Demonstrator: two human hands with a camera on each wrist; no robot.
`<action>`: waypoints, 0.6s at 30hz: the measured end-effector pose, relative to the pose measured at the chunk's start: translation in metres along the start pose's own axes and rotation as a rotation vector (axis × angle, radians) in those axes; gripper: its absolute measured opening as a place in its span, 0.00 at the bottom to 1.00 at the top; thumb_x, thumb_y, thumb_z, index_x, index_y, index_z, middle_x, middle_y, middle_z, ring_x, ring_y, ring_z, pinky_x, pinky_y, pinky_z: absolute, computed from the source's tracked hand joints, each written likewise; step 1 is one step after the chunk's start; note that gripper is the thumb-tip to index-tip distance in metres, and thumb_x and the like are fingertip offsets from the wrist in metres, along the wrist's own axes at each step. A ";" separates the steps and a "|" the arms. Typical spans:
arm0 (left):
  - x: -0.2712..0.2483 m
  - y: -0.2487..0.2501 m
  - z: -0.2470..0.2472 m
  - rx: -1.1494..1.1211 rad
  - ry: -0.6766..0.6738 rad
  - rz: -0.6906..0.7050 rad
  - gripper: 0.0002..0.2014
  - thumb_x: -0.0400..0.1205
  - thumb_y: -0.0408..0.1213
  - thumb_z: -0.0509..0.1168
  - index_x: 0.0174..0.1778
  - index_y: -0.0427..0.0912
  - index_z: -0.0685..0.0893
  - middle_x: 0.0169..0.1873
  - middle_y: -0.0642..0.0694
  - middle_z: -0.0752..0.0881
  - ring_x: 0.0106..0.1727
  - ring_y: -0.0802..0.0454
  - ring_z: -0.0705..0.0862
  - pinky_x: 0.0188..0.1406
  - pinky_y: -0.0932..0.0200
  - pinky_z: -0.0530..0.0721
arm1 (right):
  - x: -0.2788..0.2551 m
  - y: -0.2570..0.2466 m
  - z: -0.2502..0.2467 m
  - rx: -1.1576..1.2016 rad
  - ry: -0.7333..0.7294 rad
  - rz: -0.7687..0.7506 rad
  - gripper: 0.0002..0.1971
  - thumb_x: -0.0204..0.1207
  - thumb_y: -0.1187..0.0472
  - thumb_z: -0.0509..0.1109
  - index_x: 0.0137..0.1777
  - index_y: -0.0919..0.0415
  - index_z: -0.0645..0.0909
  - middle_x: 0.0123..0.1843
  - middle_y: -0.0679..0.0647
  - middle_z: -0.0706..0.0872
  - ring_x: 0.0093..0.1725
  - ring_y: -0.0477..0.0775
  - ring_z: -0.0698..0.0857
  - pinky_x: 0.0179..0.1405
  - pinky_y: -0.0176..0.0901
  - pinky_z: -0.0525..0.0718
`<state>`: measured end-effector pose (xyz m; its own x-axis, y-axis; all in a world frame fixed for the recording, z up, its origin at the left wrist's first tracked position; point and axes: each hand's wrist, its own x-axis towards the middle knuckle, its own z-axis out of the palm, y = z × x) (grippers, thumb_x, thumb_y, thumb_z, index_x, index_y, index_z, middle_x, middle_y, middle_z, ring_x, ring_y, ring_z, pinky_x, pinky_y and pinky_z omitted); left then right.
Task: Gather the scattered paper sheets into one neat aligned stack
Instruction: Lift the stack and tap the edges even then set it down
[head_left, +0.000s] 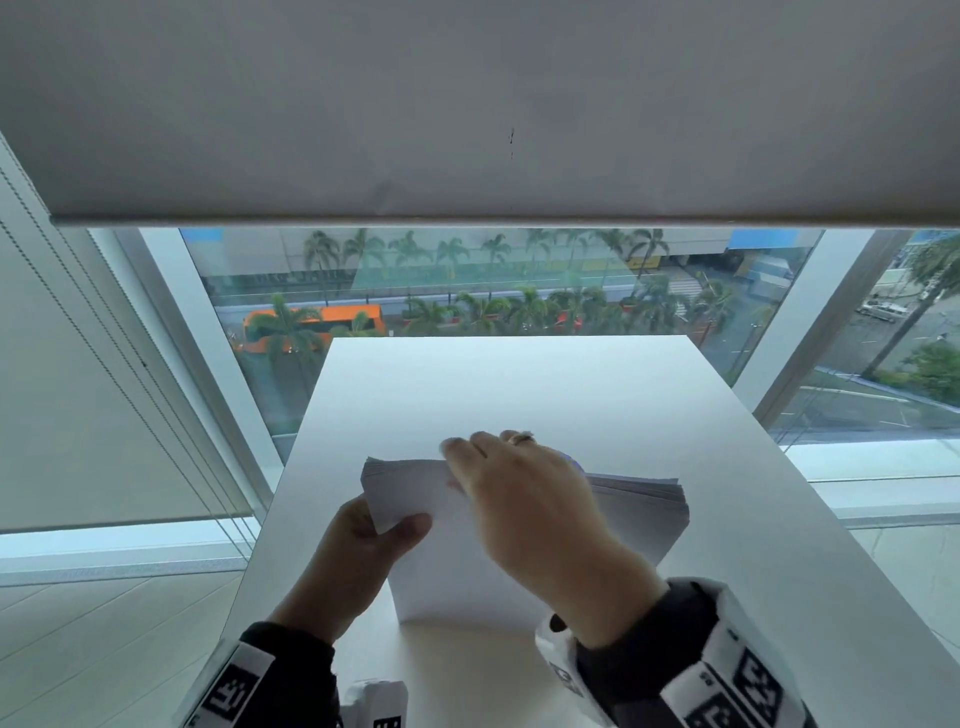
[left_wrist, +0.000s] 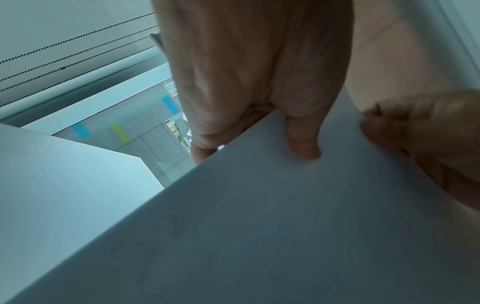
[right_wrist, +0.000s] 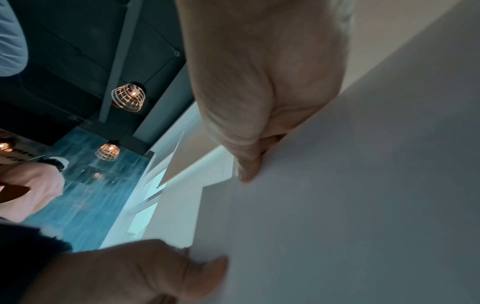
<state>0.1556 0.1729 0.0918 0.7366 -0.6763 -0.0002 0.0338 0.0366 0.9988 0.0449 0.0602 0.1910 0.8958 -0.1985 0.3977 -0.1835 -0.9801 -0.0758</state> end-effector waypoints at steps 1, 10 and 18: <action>0.001 -0.001 0.001 -0.006 0.007 0.002 0.10 0.67 0.35 0.68 0.42 0.39 0.89 0.35 0.50 0.93 0.39 0.59 0.89 0.40 0.68 0.85 | -0.006 0.010 -0.003 -0.021 -0.049 0.020 0.08 0.61 0.65 0.73 0.40 0.55 0.82 0.28 0.48 0.84 0.28 0.54 0.85 0.18 0.37 0.71; 0.000 -0.008 0.001 -0.016 0.011 0.016 0.10 0.77 0.21 0.64 0.42 0.38 0.88 0.32 0.54 0.92 0.36 0.64 0.88 0.37 0.73 0.83 | -0.043 0.069 -0.019 -0.206 -0.113 0.005 0.17 0.59 0.64 0.73 0.37 0.54 0.65 0.22 0.48 0.77 0.17 0.52 0.73 0.16 0.36 0.58; -0.006 -0.042 -0.015 0.130 -0.052 -0.073 0.29 0.51 0.55 0.79 0.40 0.37 0.89 0.36 0.48 0.93 0.39 0.60 0.88 0.42 0.67 0.82 | -0.045 0.083 -0.026 -0.060 -0.101 0.072 0.13 0.66 0.61 0.69 0.40 0.51 0.64 0.25 0.46 0.83 0.20 0.56 0.78 0.19 0.34 0.63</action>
<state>0.1593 0.1864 0.0496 0.6990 -0.7113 -0.0737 -0.0040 -0.1069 0.9943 -0.0212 -0.0122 0.1906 0.9151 -0.2711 0.2986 -0.2702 -0.9617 -0.0452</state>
